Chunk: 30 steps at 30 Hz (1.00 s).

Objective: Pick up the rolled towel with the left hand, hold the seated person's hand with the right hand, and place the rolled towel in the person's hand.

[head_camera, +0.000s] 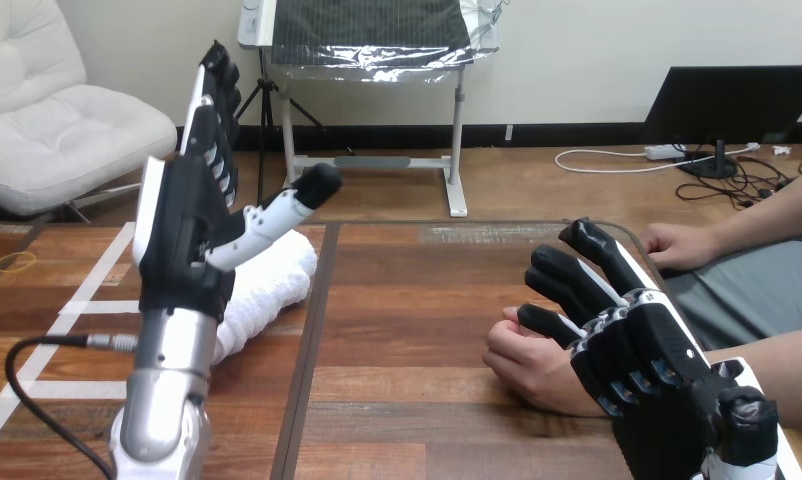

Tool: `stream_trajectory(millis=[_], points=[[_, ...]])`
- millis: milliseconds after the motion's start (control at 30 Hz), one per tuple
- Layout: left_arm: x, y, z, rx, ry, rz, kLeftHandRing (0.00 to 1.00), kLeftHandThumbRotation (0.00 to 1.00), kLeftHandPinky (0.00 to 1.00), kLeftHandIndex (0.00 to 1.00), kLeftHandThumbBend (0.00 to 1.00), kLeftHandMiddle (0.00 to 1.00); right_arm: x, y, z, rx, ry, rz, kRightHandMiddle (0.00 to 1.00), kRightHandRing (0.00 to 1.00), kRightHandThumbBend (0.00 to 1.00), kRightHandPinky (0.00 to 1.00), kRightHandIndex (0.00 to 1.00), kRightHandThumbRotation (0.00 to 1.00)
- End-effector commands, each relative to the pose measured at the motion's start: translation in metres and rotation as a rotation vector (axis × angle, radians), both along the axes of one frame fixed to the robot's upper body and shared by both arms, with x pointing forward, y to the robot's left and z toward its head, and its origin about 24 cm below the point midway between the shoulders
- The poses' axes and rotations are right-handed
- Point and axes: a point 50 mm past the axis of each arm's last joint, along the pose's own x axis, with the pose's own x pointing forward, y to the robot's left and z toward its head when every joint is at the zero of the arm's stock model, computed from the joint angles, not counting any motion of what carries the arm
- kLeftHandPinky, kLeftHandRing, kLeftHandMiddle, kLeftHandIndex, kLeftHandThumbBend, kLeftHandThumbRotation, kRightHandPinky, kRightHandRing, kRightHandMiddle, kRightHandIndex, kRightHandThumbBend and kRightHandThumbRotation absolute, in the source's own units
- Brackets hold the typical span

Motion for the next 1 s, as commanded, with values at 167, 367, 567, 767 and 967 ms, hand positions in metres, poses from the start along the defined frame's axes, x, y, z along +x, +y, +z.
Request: stream_trajectory(millis=[167,367,567,767,967], points=[[0.029,0.004,0.014,0.086,-0.002,0.000,1.00,0.23,1.00,1.00,1.00,1.00,0.006,0.000,0.004,0.000,-0.042,0.006,0.90,0.92,0.72,0.87,0.94,1.00],[0.042,0.007,0.014,0.131,0.043,0.010,1.00,0.20,1.00,1.00,1.00,1.00,0.007,0.000,0.004,0.001,-0.045,0.004,0.90,0.92,0.71,0.86,0.94,1.00],[0.055,0.011,0.013,0.182,0.084,0.022,1.00,0.17,1.00,1.00,1.00,1.00,0.007,0.000,0.004,0.001,-0.045,0.000,0.89,0.91,0.72,0.86,0.93,1.00],[0.066,0.014,0.013,0.276,0.131,0.050,1.00,0.17,1.00,1.00,0.98,1.00,0.007,0.001,0.004,0.005,-0.048,0.001,0.89,0.91,0.72,0.85,0.93,1.00],[0.078,0.017,0.012,0.355,0.176,0.071,1.00,0.19,1.00,1.00,0.95,1.00,0.007,0.001,0.003,0.006,-0.049,0.005,0.89,0.91,0.72,0.85,0.92,1.00]])
